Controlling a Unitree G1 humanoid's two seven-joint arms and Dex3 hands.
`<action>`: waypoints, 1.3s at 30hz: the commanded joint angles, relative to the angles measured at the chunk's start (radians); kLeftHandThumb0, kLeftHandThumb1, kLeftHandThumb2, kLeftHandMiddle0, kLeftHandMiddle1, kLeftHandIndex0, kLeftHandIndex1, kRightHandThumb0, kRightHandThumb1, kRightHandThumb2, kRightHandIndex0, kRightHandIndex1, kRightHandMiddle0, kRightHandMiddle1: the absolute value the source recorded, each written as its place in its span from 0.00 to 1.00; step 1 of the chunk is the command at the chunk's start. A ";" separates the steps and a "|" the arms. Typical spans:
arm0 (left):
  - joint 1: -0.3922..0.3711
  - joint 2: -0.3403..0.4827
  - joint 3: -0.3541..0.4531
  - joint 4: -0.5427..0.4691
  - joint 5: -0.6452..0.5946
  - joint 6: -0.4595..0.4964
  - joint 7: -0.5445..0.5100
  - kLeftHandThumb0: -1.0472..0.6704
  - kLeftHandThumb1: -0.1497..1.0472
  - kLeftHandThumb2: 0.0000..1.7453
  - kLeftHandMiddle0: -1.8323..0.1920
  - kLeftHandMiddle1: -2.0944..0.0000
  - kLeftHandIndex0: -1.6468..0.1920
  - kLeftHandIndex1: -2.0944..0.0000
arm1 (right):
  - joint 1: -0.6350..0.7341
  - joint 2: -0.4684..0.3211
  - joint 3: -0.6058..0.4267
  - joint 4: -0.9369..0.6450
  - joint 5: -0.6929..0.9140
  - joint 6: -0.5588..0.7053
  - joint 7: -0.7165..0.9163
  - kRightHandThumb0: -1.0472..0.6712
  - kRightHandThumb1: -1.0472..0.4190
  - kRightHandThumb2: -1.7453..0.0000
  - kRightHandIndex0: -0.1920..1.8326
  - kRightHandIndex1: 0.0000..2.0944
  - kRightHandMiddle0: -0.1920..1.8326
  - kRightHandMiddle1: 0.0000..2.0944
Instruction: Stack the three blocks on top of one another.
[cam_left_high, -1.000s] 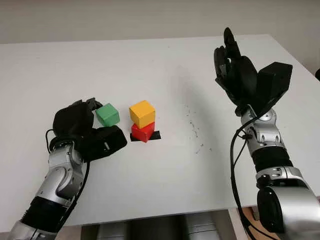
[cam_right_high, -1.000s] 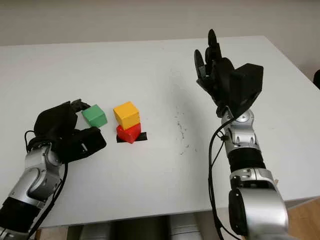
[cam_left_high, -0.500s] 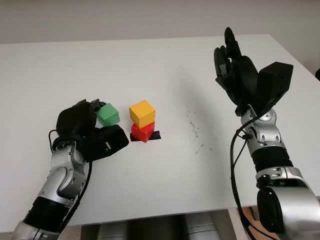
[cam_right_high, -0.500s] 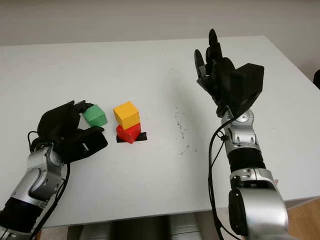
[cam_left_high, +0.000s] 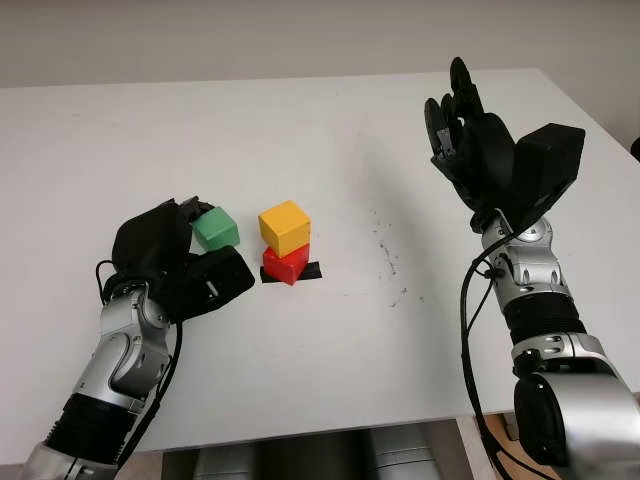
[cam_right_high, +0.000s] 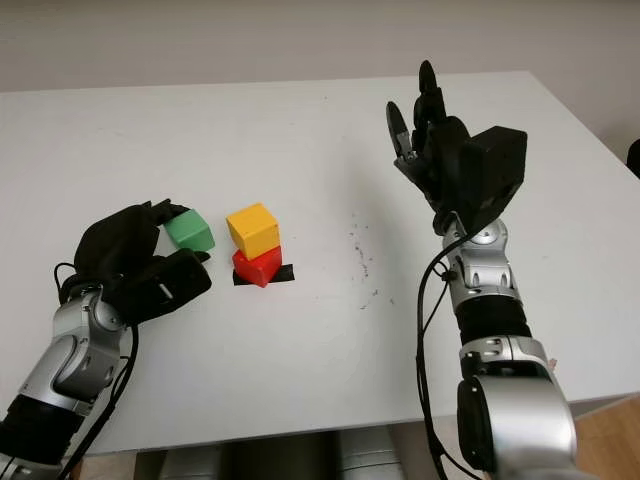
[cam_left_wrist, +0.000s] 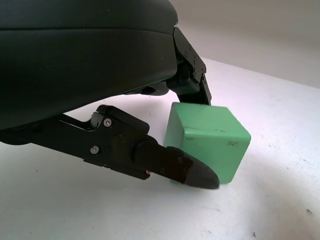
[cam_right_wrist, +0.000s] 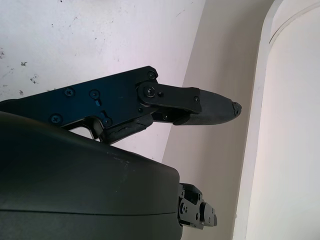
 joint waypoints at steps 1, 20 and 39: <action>0.009 0.001 0.001 -0.002 0.017 -0.005 0.023 0.43 1.00 0.05 0.74 0.97 0.72 0.50 | -0.011 -0.004 -0.005 -0.022 0.000 0.001 0.000 0.23 0.00 0.72 0.00 0.00 0.03 0.03; -0.017 0.021 0.086 -0.035 -0.099 -0.107 0.001 0.45 1.00 0.05 0.68 0.97 0.77 0.27 | -0.004 -0.001 0.010 -0.053 -0.009 0.041 0.015 0.24 0.00 0.73 0.00 0.00 0.03 0.03; -0.317 0.255 0.213 -0.058 -0.514 -0.099 -0.565 0.44 0.97 0.03 0.66 0.97 0.72 0.30 | 0.086 0.062 0.103 -0.238 -0.014 0.181 0.114 0.22 0.00 0.72 0.00 0.00 0.00 0.01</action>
